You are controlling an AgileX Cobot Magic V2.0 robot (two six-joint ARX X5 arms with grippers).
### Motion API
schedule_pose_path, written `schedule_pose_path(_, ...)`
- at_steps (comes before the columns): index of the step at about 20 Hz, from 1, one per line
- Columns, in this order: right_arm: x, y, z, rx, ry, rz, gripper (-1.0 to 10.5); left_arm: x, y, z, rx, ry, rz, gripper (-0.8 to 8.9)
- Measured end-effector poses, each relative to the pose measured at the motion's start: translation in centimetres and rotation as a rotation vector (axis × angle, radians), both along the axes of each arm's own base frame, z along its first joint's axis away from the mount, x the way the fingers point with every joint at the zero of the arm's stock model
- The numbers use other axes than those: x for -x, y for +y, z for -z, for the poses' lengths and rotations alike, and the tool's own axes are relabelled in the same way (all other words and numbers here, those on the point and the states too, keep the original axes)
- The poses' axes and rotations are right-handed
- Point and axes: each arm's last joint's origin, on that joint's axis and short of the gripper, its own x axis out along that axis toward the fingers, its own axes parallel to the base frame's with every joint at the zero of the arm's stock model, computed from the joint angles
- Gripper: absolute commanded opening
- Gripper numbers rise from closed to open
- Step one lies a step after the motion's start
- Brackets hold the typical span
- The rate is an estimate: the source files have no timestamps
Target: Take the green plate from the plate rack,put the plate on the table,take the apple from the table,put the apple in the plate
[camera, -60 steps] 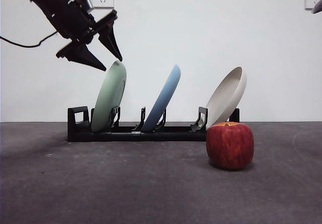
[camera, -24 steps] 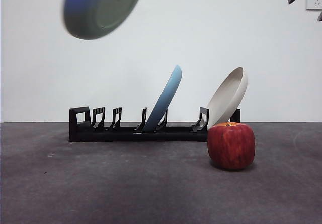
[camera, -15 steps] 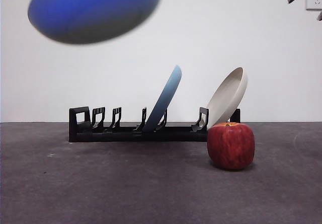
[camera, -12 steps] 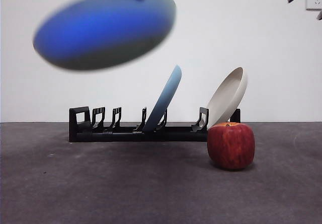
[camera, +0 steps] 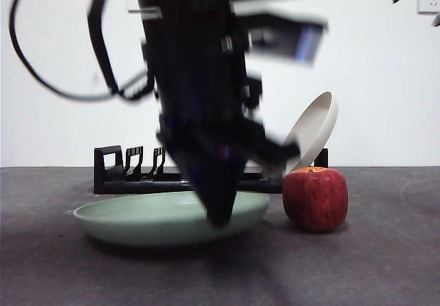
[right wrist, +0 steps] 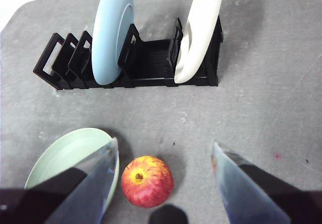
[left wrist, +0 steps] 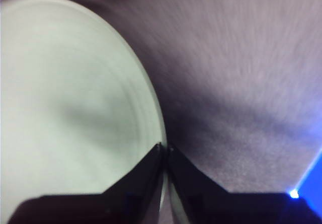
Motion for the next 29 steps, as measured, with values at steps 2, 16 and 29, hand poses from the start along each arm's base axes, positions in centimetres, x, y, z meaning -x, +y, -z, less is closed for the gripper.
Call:
schedule_pose_path(2,0.0,0.0,0.0,-0.001,0.000,-0.002,3.2,-0.1,-0.2,0.9,-0.026,0.014,0.003,1.28)
schedule_pose_path(16,-0.8,5.0,1.1,0.067,0.045,-0.276,5.8,2.4,7.0,-14.3,0.452,-0.362,-0.156,4.67)
schedule_pose_path(29,-8.4,13.3,10.9,0.500,0.309,-0.347,5.7,10.6,23.2,-23.8,0.861,-0.801,-0.475,4.67)
